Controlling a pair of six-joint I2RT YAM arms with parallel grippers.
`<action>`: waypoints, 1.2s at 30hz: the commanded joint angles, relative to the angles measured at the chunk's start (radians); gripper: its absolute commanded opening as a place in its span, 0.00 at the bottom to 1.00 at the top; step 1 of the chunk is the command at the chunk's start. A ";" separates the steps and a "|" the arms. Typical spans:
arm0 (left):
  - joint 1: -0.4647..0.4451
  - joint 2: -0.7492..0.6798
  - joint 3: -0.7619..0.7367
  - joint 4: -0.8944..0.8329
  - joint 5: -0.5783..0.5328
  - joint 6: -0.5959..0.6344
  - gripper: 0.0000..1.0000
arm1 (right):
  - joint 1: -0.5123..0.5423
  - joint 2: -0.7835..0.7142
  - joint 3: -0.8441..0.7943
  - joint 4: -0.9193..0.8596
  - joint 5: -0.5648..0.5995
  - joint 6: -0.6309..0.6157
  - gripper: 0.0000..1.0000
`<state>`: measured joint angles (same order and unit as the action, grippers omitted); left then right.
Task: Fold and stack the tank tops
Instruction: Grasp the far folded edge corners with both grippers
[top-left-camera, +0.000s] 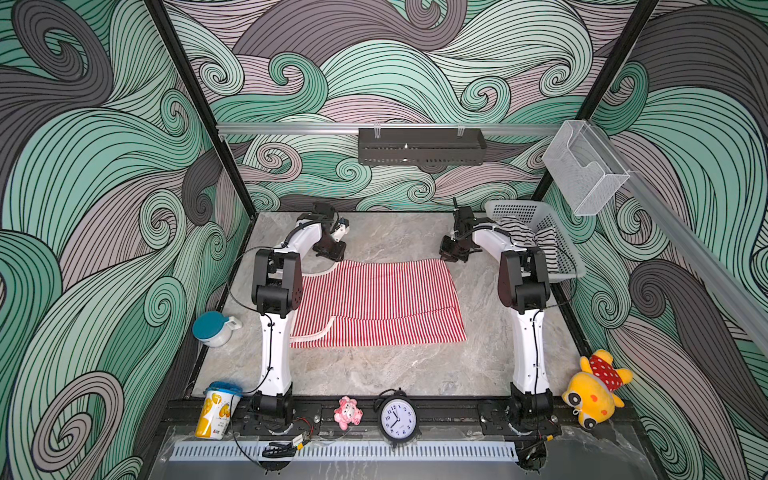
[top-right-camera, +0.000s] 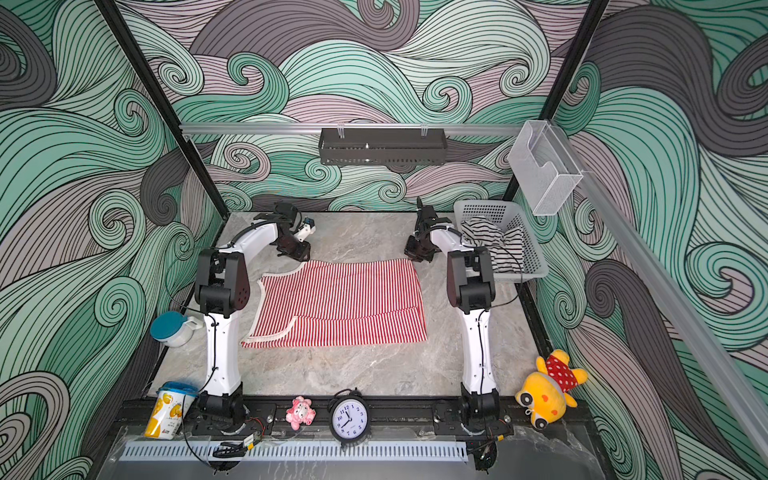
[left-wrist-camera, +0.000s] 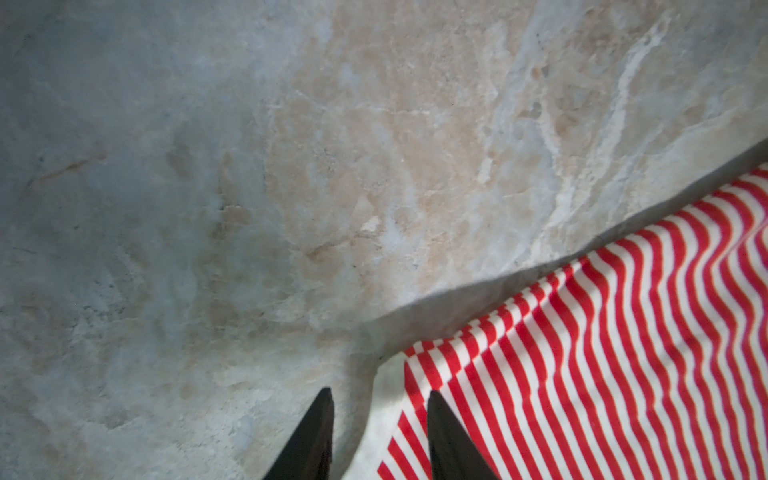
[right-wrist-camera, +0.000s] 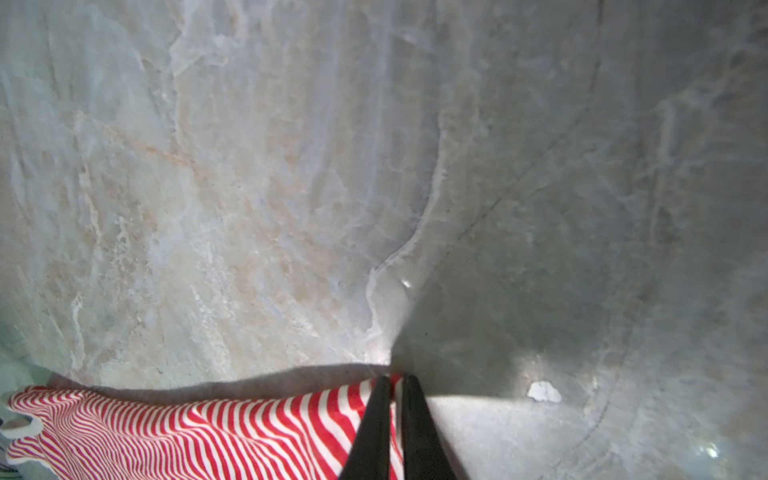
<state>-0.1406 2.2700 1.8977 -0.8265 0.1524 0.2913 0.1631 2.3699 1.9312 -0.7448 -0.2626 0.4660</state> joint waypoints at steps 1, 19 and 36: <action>0.006 0.024 0.041 -0.041 0.045 -0.020 0.41 | -0.003 -0.001 0.009 -0.004 -0.003 -0.019 0.04; 0.006 0.123 0.132 -0.103 0.059 -0.024 0.35 | -0.002 -0.101 -0.111 0.047 0.011 -0.031 0.00; 0.007 0.096 0.109 -0.084 0.064 -0.035 0.00 | -0.020 -0.150 -0.168 0.080 -0.003 -0.027 0.00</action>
<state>-0.1406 2.3863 2.0029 -0.8894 0.2104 0.2649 0.1532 2.2738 1.7859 -0.6769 -0.2634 0.4454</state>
